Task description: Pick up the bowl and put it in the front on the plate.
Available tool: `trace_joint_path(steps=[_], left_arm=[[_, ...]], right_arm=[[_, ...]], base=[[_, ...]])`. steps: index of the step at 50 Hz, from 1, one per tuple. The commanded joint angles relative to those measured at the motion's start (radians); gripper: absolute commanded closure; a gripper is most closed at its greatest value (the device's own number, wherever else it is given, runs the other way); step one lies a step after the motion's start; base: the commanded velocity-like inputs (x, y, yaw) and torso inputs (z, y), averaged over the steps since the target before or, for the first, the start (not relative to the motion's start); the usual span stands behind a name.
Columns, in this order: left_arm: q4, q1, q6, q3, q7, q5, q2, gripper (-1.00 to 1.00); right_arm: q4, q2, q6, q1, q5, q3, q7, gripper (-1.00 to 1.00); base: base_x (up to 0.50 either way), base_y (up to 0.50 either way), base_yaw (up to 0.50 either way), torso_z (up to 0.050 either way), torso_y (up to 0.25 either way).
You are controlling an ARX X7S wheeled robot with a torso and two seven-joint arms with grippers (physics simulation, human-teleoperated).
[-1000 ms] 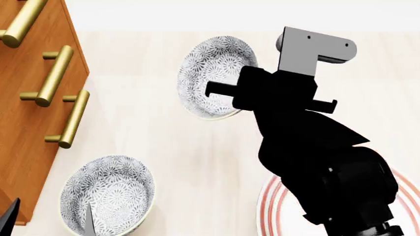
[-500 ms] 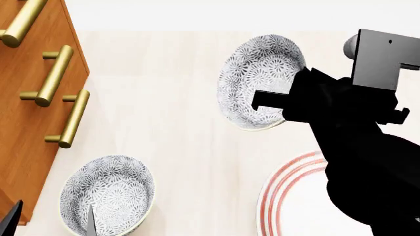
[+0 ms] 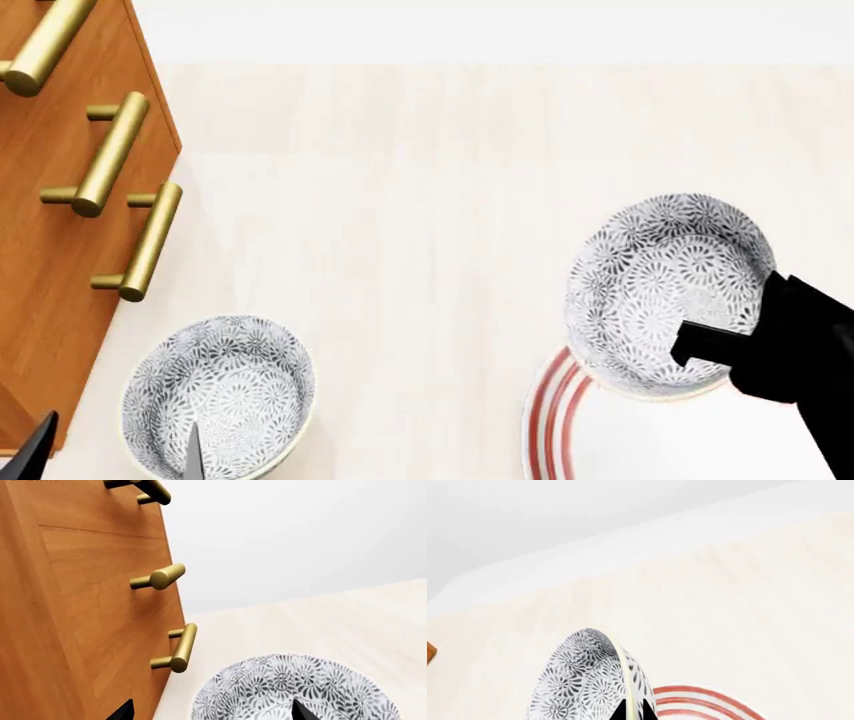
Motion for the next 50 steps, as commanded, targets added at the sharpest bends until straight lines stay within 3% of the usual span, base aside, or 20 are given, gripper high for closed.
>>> trace_joint_path(steps=[1,13,50], left_arm=[[-0.012,-0.001,0.017,-0.012,0.007,0.013,0.014,-1.00],[0.000,-0.003,-0.002,-0.006,0.003,0.019,0.011,-1.00],[-0.008,-0.007,-0.001,0.008,-0.002,0.015,0.004,-1.00]], right_arm=[[-0.048,0.056,-0.029,-0.144,0.034,0.109,-0.038,1.00],[-0.005,0.057,-0.066,-0.250,0.126,0.197,-0.047,1.00],[0.030,0.021,-0.070,-0.328,0.084,0.180,-0.056,1.00]], base=[[0.00,0.00,0.00,0.000,0.000],[0.00,0.00,0.00,0.000,0.000],[0.00,0.00,0.00,0.000,0.000]])
